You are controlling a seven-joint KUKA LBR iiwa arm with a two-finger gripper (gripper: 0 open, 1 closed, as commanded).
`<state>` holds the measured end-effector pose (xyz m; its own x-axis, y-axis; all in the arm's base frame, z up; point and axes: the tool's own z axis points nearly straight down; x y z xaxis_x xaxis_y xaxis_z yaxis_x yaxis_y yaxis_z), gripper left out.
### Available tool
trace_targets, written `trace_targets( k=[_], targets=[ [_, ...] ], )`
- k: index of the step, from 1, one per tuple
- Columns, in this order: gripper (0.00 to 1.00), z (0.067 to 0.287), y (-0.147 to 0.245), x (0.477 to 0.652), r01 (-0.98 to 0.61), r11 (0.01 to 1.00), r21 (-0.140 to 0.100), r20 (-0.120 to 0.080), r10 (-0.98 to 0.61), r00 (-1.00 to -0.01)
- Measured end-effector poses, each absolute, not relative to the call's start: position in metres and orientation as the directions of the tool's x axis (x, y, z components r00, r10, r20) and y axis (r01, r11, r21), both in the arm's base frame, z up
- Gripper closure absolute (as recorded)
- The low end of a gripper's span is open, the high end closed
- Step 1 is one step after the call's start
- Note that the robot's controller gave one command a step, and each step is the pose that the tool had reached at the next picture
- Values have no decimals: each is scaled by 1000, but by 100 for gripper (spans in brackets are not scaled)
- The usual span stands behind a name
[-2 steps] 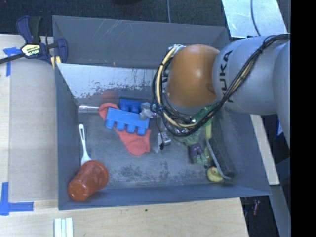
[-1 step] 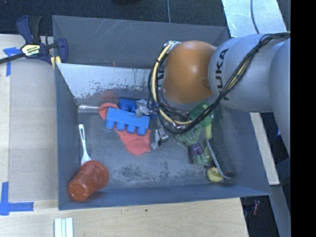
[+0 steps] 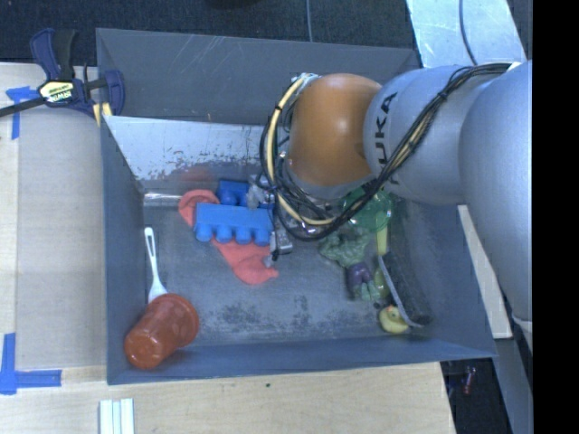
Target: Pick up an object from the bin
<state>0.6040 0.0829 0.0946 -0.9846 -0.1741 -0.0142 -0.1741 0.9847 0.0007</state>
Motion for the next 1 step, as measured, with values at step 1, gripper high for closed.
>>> trace_targets(
  k=[1],
  targets=[
    [0,89,88,607,-30,1000,4,-13,-29,-999]
  ],
)
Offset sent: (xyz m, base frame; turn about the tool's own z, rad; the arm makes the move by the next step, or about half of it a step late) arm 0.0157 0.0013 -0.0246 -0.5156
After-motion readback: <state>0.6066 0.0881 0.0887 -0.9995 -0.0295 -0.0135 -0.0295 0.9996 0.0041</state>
